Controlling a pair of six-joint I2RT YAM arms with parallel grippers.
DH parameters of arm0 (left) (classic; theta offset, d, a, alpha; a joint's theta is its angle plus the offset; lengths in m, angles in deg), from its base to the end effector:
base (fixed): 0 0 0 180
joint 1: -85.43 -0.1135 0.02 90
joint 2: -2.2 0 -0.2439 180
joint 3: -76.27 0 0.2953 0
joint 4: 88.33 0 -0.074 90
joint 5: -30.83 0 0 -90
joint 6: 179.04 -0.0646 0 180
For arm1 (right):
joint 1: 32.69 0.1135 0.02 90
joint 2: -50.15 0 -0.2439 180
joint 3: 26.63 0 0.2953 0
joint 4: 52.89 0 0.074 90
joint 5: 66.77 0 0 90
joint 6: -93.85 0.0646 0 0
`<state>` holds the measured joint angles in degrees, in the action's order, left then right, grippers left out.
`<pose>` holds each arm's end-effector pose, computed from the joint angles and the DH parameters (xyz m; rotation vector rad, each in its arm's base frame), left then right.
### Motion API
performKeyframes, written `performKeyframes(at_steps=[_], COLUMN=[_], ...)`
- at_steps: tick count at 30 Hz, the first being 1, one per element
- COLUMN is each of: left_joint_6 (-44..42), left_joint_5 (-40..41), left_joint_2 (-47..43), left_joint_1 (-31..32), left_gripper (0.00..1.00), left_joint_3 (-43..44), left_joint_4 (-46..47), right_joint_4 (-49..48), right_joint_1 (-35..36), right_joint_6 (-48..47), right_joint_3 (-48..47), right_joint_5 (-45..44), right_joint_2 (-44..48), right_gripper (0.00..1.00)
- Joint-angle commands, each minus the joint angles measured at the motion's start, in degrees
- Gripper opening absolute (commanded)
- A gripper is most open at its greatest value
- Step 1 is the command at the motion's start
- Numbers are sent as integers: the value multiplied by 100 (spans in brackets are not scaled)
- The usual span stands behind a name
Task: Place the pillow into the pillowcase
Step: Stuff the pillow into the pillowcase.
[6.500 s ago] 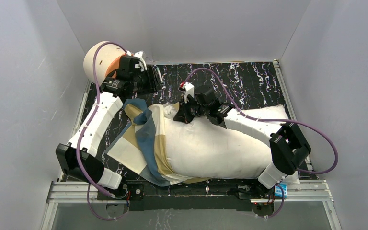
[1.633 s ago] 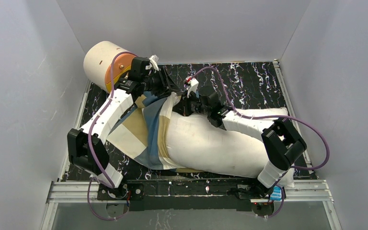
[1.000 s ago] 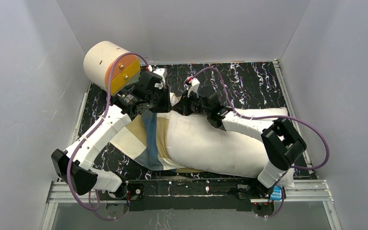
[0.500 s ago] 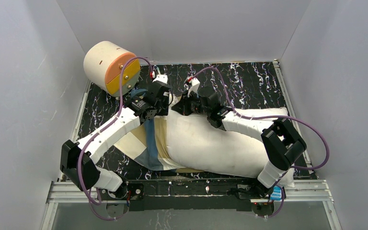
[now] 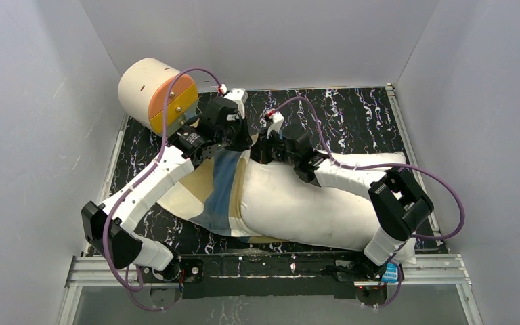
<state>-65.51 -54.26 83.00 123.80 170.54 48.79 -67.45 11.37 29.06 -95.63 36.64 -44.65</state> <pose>0.3082 -0.2370 0.3551 0.2223 2.1208 -0.5621 0.3061 0.3171 0.2013 -0.4878 1.8284 1.0609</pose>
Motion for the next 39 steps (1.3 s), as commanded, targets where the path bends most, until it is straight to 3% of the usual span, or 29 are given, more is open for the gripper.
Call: performKeyframes(at_steps=[1,6,10,12,14,17,20,31,39], left_joint_6=[524,425,328,193,54,66,189,-232,-429], left_joint_5=[-976,1814,3082,3063,2435,768,36,768,1591], left_joint_2=[-577,-426,-261,-271,-289,-324,-295,391,275], left_joint_1=[-38,-119,-172,-172,-172,-164,-131,-95,-93], left_gripper=[0,0,26,40,43,42,37,29,28], left_joint_3=[-175,-251,-41,266,524,848,858,399,5], left_joint_4=[1182,-1208,-2060,-2030,-1791,-1172,-810,-1076,-875], right_joint_4=[336,367,413,439,442,473,462,460,558], right_joint_1=[191,191,190,191,191,191,191,189,191], right_joint_6=[182,204,195,195,195,177,183,186,151], right_joint_3=[271,298,223,187,183,161,154,91,48], right_joint_5=[182,101,268,311,305,276,268,246,246], right_joint_2=[16,186,250,274,286,292,296,266,285], right_gripper=[1,1,1,1,1,1,1,1,1])
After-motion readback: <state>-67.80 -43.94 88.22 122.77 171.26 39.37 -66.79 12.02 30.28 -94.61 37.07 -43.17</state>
